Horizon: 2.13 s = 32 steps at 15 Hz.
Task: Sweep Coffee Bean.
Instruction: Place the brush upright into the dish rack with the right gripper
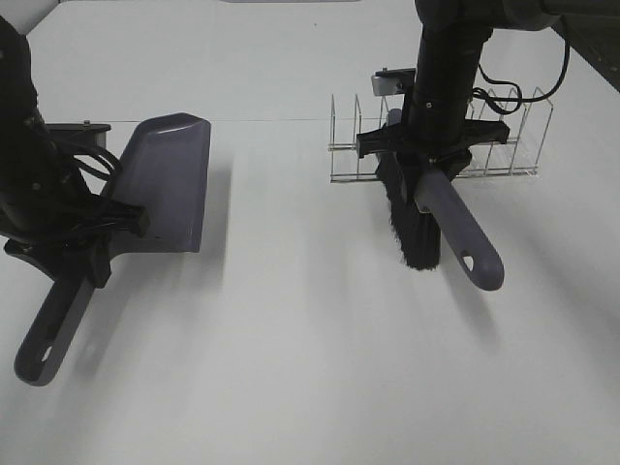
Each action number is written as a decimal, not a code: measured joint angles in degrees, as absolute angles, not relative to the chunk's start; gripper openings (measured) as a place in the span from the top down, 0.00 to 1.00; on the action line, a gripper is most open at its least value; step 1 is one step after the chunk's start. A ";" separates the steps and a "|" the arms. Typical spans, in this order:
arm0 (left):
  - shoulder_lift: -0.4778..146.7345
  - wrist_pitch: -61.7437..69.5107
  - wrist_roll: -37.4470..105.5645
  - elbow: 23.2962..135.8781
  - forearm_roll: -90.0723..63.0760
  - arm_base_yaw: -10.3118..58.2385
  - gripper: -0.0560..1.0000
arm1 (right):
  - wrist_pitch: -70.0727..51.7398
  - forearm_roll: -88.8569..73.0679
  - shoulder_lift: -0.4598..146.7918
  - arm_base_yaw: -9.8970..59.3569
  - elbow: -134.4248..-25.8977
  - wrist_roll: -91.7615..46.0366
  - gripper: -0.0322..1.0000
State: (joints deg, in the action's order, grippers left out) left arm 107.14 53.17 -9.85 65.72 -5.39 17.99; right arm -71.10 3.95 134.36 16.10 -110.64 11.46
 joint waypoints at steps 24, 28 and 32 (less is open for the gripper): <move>107.14 53.23 -9.85 65.72 -5.21 17.99 0.63 | -70.65 -1.83 142.15 12.95 -124.33 5.90 0.63; 107.14 53.23 -9.85 65.72 -5.21 17.99 0.63 | -70.70 -0.34 142.15 12.95 -127.14 5.84 0.63; 107.14 53.29 -9.85 65.72 -5.21 17.99 0.63 | -70.36 -4.18 142.15 12.89 -129.09 2.06 0.37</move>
